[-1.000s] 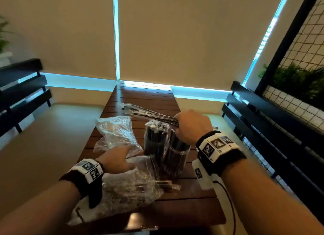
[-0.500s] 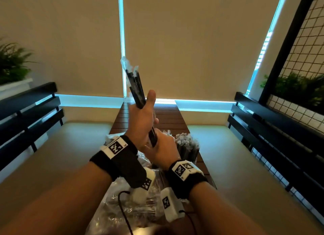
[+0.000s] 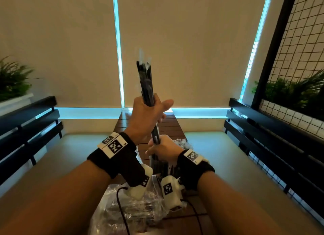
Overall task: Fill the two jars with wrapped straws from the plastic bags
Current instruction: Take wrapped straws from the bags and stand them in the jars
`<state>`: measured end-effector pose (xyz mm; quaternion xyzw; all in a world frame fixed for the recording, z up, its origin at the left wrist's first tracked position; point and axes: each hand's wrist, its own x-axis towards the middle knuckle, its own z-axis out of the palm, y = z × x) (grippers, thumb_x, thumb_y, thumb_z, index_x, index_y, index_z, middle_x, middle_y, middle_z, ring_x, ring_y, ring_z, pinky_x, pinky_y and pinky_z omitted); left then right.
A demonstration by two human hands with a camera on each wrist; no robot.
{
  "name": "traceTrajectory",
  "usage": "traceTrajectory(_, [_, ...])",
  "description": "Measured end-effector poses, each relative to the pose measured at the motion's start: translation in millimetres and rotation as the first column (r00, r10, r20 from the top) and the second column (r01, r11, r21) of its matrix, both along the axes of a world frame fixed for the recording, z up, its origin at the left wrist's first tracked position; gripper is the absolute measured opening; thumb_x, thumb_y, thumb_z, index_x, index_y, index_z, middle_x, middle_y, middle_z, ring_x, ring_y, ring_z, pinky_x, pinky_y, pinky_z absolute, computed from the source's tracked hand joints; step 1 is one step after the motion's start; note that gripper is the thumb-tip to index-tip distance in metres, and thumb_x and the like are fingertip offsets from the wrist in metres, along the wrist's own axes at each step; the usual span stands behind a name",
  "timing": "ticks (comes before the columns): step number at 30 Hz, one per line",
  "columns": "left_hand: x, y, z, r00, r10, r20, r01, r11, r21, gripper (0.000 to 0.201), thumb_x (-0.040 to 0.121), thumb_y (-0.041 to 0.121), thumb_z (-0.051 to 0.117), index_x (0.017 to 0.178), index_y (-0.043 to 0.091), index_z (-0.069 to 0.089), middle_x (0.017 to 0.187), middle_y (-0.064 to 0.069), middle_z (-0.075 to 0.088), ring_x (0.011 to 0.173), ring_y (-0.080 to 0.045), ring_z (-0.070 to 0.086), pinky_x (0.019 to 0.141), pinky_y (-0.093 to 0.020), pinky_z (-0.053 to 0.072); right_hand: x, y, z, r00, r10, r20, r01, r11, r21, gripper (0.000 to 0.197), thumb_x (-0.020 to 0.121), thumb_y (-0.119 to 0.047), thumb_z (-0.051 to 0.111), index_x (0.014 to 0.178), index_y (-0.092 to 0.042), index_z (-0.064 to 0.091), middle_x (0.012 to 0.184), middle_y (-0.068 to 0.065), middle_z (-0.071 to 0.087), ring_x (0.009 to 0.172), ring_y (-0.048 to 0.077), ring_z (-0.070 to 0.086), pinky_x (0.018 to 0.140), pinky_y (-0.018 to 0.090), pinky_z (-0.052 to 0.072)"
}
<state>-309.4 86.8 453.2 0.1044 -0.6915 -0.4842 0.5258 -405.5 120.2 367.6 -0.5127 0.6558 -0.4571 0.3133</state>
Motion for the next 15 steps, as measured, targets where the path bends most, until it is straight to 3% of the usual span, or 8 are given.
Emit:
traceTrajectory(2, [0.6,1.9,-10.1,0.997,0.052,0.057,-0.052,0.999,-0.003,0.04,0.086,0.014,0.073,0.058,0.013,0.045,0.045,0.007,0.043,0.046,-0.013,0.049,0.057,-0.038,0.05,3.1,5.8,10.6,0.997,0.081,0.01,-0.081,0.997,-0.018,0.016,0.079,0.004,0.069,0.087,-0.006,0.06,0.075,0.005,0.054,0.066,0.014,0.051,0.064,0.029,0.044])
traceTrajectory(4, [0.9,-2.1,-17.6,0.993,0.088,0.079,-0.089,0.996,0.003,0.041,0.086,0.013,0.074,0.059,0.013,0.043,0.048,0.003,0.041,0.051,-0.017,0.049,0.051,-0.027,0.044,4.9,15.4,18.9,0.978,0.203,-0.042,-0.199,0.977,0.076,0.023,0.083,0.003,0.067,0.097,-0.011,0.056,0.088,0.009,0.058,0.075,0.02,0.056,0.068,0.031,0.049])
traceTrajectory(6, [3.1,-8.1,-19.8,0.988,0.114,0.102,-0.115,0.993,0.002,0.044,0.085,0.013,0.075,0.056,0.016,0.042,0.048,0.004,0.039,0.05,-0.017,0.046,0.051,-0.026,0.042,-0.8,26.4,27.8,0.965,0.248,-0.091,-0.235,0.963,0.131,0.032,0.086,0.0,0.062,0.111,-0.018,0.054,0.101,0.009,0.064,0.084,0.022,0.062,0.07,0.03,0.052])
traceTrajectory(9, [7.6,-16.2,-27.8,0.966,0.173,0.192,-0.165,0.985,-0.057,0.043,0.083,0.016,0.077,0.055,0.016,0.044,0.05,0.002,0.04,0.052,-0.016,0.044,0.056,-0.034,0.042,-14.5,35.3,57.5,1.0,-0.019,-0.007,0.018,0.99,-0.137,0.034,0.079,-0.008,0.06,0.112,-0.018,0.061,0.102,0.002,0.068,0.09,0.017,0.063,0.074,0.031,0.051])
traceTrajectory(10, [8.2,-17.9,-32.0,0.949,0.198,0.244,-0.183,0.979,-0.086,0.045,0.082,0.017,0.078,0.053,0.016,0.043,0.05,0.001,0.041,0.051,-0.016,0.045,0.056,-0.034,0.043,-18.7,36.6,72.0,0.987,-0.141,0.08,0.158,0.949,-0.271,0.034,0.076,-0.017,0.061,0.11,-0.02,0.064,0.101,0.001,0.07,0.095,0.019,0.064,0.081,0.036,0.052])
traceTrajectory(12, [8.7,-19.2,-42.4,0.889,0.266,0.374,-0.21,0.96,-0.183,0.052,0.083,0.018,0.077,0.05,0.02,0.037,0.046,0.006,0.038,0.044,-0.009,0.041,0.053,-0.025,0.04,-21.8,43.0,106.9,0.945,-0.282,0.167,0.327,0.796,-0.509,0.032,0.084,-0.029,0.051,0.111,-0.022,0.067,0.106,-0.003,0.07,0.105,0.017,0.064,0.093,0.039,0.05])
traceTrajectory(14, [8.6,-13.4,-50.1,0.839,0.291,0.459,-0.176,0.944,-0.278,0.052,0.084,0.018,0.076,0.05,0.022,0.037,0.045,0.011,0.037,0.04,-0.005,0.037,0.049,-0.017,0.034,-16.9,55.2,139.5,0.924,-0.381,0.039,0.299,0.655,-0.694,0.039,0.092,-0.037,0.036,0.115,-0.027,0.066,0.115,-0.006,0.068,0.11,0.011,0.061,0.096,0.033,0.046])
traceTrajectory(15, [7.0,-10.7,-52.6,0.832,0.273,0.482,-0.143,0.947,-0.289,0.051,0.084,0.017,0.076,0.051,0.023,0.037,0.044,0.012,0.038,0.038,-0.004,0.039,0.047,-0.013,0.032,-13.1,60.2,151.9,0.9,-0.431,-0.06,0.251,0.627,-0.737,0.045,0.094,-0.038,0.031,0.119,-0.026,0.066,0.12,-0.004,0.067,0.113,0.012,0.06,0.098,0.032,0.044])
